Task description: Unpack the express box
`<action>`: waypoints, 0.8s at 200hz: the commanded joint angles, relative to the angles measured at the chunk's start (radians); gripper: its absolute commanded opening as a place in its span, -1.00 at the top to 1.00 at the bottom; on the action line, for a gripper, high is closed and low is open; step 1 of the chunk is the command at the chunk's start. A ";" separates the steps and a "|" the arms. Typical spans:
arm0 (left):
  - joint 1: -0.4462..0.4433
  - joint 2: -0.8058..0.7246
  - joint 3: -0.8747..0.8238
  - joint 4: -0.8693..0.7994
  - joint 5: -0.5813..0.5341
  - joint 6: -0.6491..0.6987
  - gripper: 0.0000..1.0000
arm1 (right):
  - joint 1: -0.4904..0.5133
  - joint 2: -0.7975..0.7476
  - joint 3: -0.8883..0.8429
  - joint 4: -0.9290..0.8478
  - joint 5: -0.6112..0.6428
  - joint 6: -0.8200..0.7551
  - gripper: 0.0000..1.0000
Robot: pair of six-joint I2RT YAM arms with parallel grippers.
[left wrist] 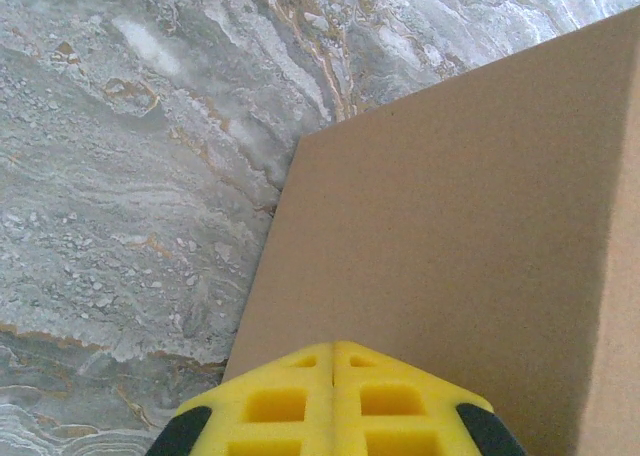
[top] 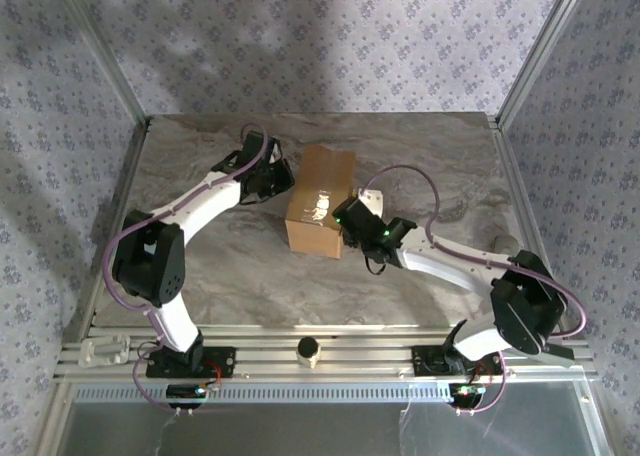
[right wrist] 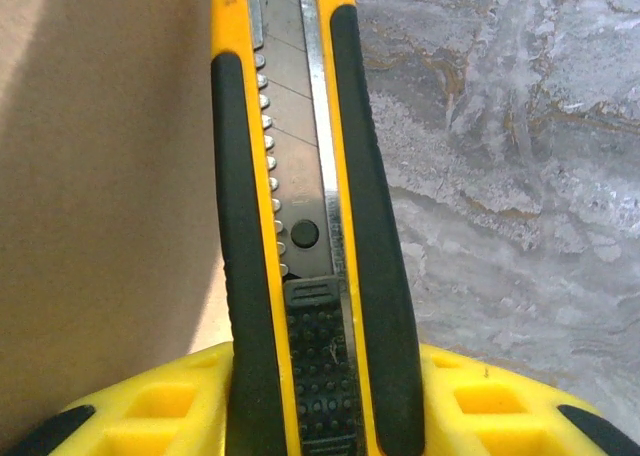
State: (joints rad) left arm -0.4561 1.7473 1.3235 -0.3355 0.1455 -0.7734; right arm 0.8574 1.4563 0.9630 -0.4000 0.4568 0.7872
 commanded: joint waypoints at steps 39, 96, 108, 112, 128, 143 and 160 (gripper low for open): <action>0.025 -0.066 -0.005 -0.020 0.005 0.052 0.97 | 0.028 -0.015 0.044 -0.123 0.028 0.037 1.00; 0.044 -0.222 -0.059 -0.156 -0.070 0.097 0.97 | -0.136 -0.103 0.026 -0.061 -0.048 -0.151 1.00; 0.044 -0.268 -0.085 -0.184 -0.082 0.098 0.96 | -0.194 -0.093 0.040 -0.029 -0.076 -0.216 1.00; 0.044 -0.283 -0.094 -0.190 -0.083 0.098 0.96 | -0.212 -0.085 0.046 -0.019 -0.084 -0.230 1.00; 0.041 -0.342 -0.145 -0.205 -0.080 0.083 0.96 | -0.294 -0.045 0.080 0.028 -0.137 -0.297 1.00; 0.024 -0.391 -0.193 -0.224 -0.082 0.065 0.95 | -0.365 0.006 0.120 0.079 -0.186 -0.342 1.00; -0.012 -0.439 -0.231 -0.263 -0.101 0.053 0.95 | -0.425 0.077 0.171 0.159 -0.242 -0.417 1.00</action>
State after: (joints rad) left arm -0.4267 1.3647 1.1389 -0.5129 0.0727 -0.7040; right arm 0.4995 1.4567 1.0496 -0.3752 0.3096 0.5144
